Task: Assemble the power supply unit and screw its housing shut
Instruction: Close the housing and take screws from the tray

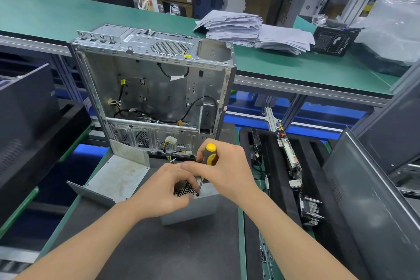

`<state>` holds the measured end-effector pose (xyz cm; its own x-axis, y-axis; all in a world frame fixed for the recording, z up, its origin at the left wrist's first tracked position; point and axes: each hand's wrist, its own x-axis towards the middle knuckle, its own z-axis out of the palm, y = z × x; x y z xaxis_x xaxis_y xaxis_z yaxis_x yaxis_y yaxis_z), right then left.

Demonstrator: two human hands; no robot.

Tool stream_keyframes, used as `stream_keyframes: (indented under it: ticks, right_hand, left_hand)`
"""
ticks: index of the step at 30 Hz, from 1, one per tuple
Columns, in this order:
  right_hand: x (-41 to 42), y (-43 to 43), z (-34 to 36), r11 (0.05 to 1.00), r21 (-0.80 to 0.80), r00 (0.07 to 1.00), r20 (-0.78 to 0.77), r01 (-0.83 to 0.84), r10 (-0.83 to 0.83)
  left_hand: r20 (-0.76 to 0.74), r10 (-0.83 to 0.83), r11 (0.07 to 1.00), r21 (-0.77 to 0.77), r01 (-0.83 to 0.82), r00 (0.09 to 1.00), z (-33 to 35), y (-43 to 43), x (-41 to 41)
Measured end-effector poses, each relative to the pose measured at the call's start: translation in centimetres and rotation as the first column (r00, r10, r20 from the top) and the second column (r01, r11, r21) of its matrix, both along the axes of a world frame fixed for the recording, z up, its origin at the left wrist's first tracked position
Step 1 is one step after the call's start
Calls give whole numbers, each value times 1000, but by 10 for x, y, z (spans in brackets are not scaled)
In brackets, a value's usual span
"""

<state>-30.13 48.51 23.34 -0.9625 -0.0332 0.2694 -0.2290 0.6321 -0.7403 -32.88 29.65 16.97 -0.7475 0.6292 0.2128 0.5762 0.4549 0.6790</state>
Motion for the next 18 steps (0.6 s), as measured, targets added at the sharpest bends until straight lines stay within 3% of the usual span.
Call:
stream_keyframes:
  ticks: [3,6,11,18]
  right_hand:
    - [0,8,3,977,-71,976,68,-200,205]
    - [-2,19,4,928,-37,917,142,-371,372]
    - [0,14,-1,965,-102,961,112,-243,254]
    - [3,10,-6,995,-22,992,74,-96,97]
  left_hand:
    - [-22,-25,999,31,26,999,1,1,-1]
    - [-43,-37,998,39,38,998,-1,2,-2]
    - [-39,-20,998,55,22,999,-2,4,-1]
    - [-4,-14,999,50,14,1000,0,4,-1]
